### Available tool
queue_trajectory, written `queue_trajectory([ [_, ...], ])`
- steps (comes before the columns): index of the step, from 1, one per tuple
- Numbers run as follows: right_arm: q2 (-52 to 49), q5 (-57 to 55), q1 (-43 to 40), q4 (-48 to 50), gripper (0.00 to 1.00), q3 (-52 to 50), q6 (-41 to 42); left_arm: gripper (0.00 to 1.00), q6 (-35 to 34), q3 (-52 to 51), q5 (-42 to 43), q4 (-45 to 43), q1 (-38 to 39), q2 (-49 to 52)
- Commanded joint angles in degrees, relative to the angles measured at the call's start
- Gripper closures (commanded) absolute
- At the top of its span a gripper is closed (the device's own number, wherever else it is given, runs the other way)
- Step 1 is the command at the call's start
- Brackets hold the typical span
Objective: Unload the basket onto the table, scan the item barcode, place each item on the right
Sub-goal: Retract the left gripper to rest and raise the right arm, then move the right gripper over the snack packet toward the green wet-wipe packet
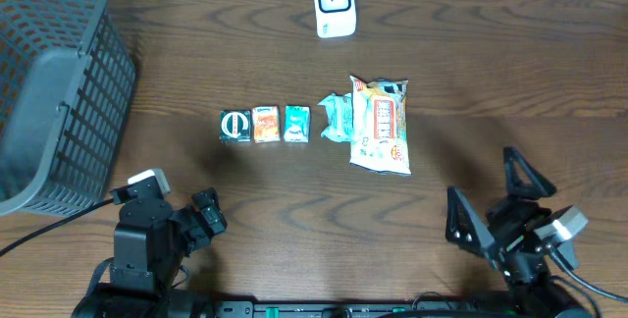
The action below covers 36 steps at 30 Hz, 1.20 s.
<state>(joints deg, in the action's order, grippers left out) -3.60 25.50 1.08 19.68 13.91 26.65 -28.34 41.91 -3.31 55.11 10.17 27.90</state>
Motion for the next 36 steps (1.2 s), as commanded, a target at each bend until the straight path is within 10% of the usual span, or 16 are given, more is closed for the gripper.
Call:
queue_trajectory([
  [1, -5.9, -0.5, 0.4, -9.8, 0.01, 9.7, -13.0, 0.02, 0.0, 0.1, -0.2, -0.1, -0.1, -0.3],
  [16, -39.2, 2.0, 0.4, -44.1, 0.01, 38.4, -23.3, 0.02, 0.0, 0.1, -0.2, -0.1, -0.1, -0.3],
  [36, -55.3, 23.6, 0.4, -50.3, 0.01, 39.8, -23.3, 0.02, 0.0, 0.1, -0.2, 0.0, -0.1, -0.3],
])
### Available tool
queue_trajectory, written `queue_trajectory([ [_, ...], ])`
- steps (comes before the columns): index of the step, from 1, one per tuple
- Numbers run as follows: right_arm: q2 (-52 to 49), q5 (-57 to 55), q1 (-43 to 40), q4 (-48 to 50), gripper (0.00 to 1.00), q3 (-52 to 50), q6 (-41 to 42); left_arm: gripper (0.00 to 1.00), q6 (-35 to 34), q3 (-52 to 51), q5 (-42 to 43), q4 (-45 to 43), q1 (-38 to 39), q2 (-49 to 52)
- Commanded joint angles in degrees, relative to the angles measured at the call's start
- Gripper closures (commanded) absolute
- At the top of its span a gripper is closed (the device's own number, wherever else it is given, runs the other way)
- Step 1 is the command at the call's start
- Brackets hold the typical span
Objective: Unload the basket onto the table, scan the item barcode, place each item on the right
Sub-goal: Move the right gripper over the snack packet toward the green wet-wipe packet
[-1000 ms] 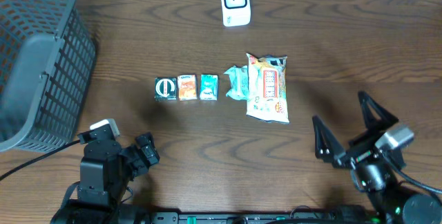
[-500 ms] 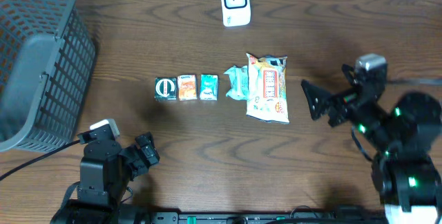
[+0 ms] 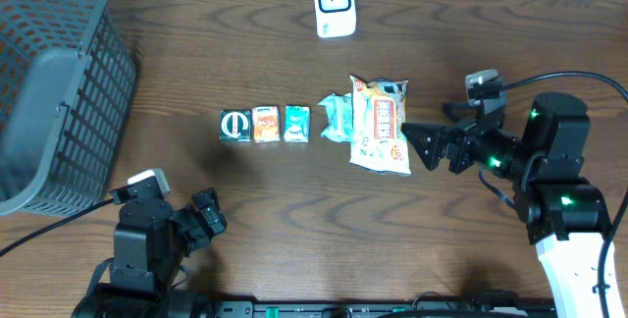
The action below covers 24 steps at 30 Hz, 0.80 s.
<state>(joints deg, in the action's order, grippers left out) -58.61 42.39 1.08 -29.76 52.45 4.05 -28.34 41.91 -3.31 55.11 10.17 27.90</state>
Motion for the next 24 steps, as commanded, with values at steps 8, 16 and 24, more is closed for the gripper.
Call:
queue_trajectory([
  [8, -2.1, 7.0, 0.5, -3.3, 0.01, 1.1, -0.7, 0.03, 0.0, 0.1, -0.2, 0.0, -0.1, -0.3],
  [16, -7.3, -4.0, 0.5, -3.4, 0.01, 1.1, 13.6, 0.02, 0.0, 0.1, -0.2, -0.1, -0.1, -0.3],
  [24, -12.1, -3.9, 0.5, -3.1, 0.01, 1.1, 14.4, 0.02, 0.0, 0.1, -0.2, -0.1, -0.1, -0.3],
])
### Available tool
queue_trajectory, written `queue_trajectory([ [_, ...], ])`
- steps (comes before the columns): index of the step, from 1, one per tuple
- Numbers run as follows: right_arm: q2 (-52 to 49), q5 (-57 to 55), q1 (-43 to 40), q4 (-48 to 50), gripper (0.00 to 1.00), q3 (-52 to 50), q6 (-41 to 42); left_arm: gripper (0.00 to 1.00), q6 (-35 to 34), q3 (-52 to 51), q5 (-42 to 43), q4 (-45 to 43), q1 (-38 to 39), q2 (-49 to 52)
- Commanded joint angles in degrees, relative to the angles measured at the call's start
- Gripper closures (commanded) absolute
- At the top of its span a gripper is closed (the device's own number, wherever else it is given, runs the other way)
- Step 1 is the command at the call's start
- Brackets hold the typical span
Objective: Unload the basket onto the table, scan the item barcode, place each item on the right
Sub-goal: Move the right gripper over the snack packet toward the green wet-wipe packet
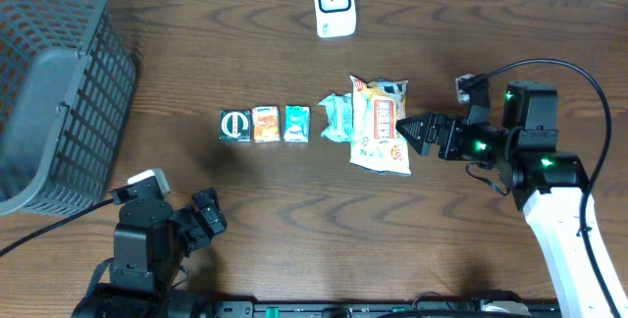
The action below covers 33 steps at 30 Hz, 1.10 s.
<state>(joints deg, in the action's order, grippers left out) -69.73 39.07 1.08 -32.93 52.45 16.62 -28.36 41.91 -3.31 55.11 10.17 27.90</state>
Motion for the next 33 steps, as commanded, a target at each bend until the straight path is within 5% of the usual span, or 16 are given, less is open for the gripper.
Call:
queue_trajectory([
  [1, -1.3, -0.6, 0.5, 0.1, 0.01, 1.1, 1.8, 0.03, 0.0, 0.1, -0.2, -0.1, -0.1, -0.3],
  [16, -4.0, -16.1, 14.7, 3.1, 0.02, 5.3, 4.4, 0.02, 0.0, 0.1, -0.2, -0.1, -0.1, -0.3],
  [27, -24.3, -24.0, 18.8, -24.2, 0.01, 33.5, -3.5, 0.02, 0.0, 0.1, -0.2, -0.1, -0.1, -0.3],
  [33, -32.8, -23.9, 18.8, -27.3, 0.01, 36.7, -3.4, 0.03, 0.0, 0.1, -0.2, -0.1, -0.1, -0.3],
])
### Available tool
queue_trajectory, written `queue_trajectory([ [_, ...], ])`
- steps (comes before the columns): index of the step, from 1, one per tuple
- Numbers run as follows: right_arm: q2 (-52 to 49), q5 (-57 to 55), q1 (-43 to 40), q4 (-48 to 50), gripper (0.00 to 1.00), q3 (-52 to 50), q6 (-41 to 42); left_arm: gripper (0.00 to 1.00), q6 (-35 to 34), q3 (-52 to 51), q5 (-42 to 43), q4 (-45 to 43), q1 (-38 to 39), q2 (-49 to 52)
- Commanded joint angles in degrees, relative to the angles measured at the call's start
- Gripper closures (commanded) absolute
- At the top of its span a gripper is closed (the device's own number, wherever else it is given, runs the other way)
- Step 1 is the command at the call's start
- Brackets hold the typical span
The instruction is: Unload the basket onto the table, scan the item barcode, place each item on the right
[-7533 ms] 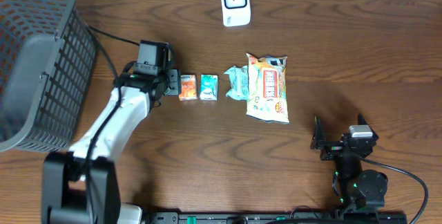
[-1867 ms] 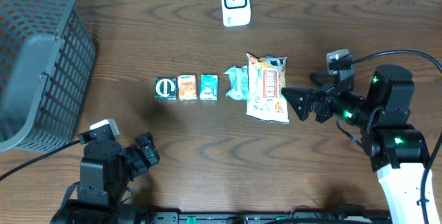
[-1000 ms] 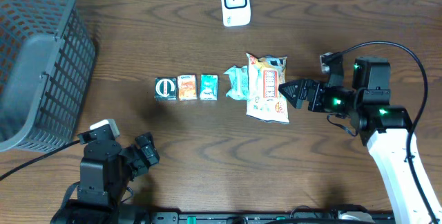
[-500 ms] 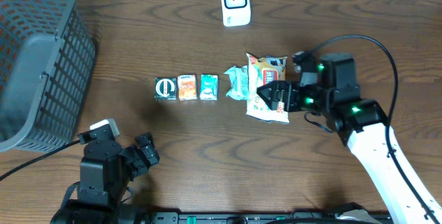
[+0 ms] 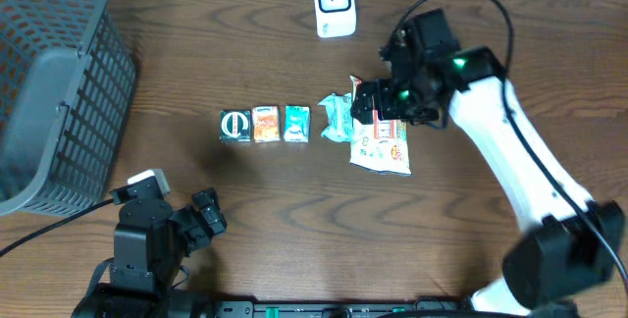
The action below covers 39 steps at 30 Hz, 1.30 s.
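Observation:
A large snack bag point(image 5: 383, 146) lies right of centre in the overhead view, at the right end of a row of items. My right gripper point(image 5: 377, 103) hangs over the bag's upper half, open, its fingers spread across the bag's width; whether they touch it is unclear. The white barcode scanner point(image 5: 334, 4) stands at the table's far edge, above and left of the bag. My left gripper point(image 5: 208, 212) rests low at the near left edge, open and holding nothing.
Left of the bag lie a pale blue packet point(image 5: 337, 118), a teal packet point(image 5: 296, 123), an orange packet point(image 5: 265, 124) and a black one point(image 5: 235, 125). A grey mesh basket point(image 5: 54, 82) fills the far left corner.
My right gripper was at the bag's right edge, pointing left. It now sits over the bag's upper part, with the arm reaching in from the right. The bag and the left arm are unmoved.
The right arm first rested at the near right edge, gripper open. Then it was raised to the right of the snack bag, then at the bag's right edge, and now it is over the bag's top. The items, the scanner and the left arm stayed put.

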<state>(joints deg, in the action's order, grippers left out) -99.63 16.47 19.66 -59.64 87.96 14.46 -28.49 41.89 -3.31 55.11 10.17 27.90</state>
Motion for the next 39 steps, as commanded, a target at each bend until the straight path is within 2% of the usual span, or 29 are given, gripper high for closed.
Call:
queue_trajectory([
  [1, -3.6, -1.3, 0.3, -0.8, 0.01, 1.2, -1.2, 0.03, 0.1, 0.1, -0.2, -0.1, -0.1, -0.3],
  [6, -4.5, -1.7, 0.3, 0.0, 0.01, 1.2, -1.4, 0.02, 0.1, 0.1, -0.2, 0.0, -0.1, -0.3],
  [8, -4.5, -2.0, 0.3, 0.9, 0.09, 1.2, -1.4, 0.02, 0.1, 0.1, -0.2, 0.0, -0.1, -0.3],
  [9, -4.5, -2.0, 0.3, 1.6, 0.23, 1.1, -1.4, 0.02, 0.1, 0.1, -0.2, -0.1, -0.1, -0.3],
  [13, -4.6, -2.0, 0.5, 2.4, 0.57, 0.8, -1.3, 0.02, 0.1, 0.1, -0.2, -0.1, -0.1, -0.3],
  [14, -4.6, -2.0, 0.9, 3.7, 0.69, 0.2, -1.2, 0.02, 0.1, 0.1, -0.2, -0.1, -0.1, -0.3],
  [18, -4.6, -2.0, 2.2, 7.9, 0.87, -1.7, -1.2, 0.02, 0.1, 0.1, -0.2, -0.1, -0.1, -0.3],
  [21, -4.6, -2.1, 2.9, 12.4, 0.90, -3.6, -0.5, 0.02, 0.1, 0.1, -0.2, -0.1, -0.1, -0.3],
  [24, -4.9, -3.5, 3.3, 17.1, 0.99, -5.3, 2.5, 0.02, 0.1, 0.1, -0.2, -0.1, -0.1, -0.3],
  [30, -5.9, -5.2, 3.6, 21.2, 0.99, -7.1, 3.1, 0.03, 0.1, 0.1, -0.2, -0.1, -0.1, -0.3],
  [39, -9.2, -5.8, 3.8, 21.9, 0.99, -7.2, 3.3, 0.02, 0.1, 0.1, -0.2, -0.1, -0.1, -0.3],
])
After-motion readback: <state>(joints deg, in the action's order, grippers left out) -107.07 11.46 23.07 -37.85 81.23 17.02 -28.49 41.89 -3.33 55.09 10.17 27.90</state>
